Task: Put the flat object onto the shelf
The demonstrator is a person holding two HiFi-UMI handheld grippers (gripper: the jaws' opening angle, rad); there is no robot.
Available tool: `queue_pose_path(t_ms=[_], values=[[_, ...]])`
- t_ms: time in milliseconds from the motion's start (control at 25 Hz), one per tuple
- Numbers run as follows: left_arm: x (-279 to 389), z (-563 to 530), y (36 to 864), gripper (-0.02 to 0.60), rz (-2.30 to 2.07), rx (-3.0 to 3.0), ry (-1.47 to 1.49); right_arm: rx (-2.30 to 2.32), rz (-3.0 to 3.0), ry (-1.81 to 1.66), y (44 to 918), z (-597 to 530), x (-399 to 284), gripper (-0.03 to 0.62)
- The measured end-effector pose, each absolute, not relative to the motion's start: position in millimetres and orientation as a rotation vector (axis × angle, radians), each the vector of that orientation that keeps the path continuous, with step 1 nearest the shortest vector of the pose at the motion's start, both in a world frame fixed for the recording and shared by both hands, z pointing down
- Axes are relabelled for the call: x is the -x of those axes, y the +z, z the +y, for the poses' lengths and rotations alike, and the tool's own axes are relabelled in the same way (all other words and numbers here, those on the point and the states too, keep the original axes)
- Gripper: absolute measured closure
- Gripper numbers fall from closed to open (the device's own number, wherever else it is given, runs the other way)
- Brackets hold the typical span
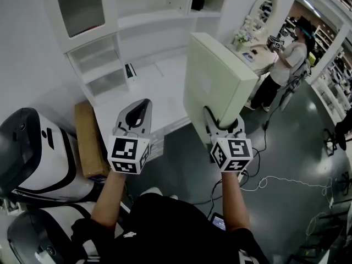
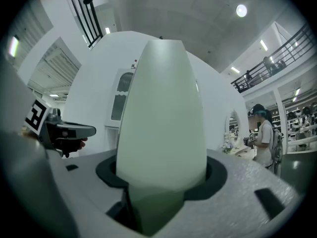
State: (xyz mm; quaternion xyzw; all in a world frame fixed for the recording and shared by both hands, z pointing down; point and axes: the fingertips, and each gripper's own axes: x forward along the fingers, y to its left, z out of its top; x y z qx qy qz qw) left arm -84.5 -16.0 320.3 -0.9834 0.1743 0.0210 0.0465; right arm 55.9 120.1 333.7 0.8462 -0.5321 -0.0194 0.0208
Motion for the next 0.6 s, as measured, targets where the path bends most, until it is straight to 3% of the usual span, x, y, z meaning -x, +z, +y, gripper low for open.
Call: queue_pose_path(t_ms=[600], values=[[65.5, -19.8, 335.6, 0.572, 0.604, 2.978, 0.024, -2.577, -1.719, -0.038, 348.6, 118.7, -81.3, 0.324]])
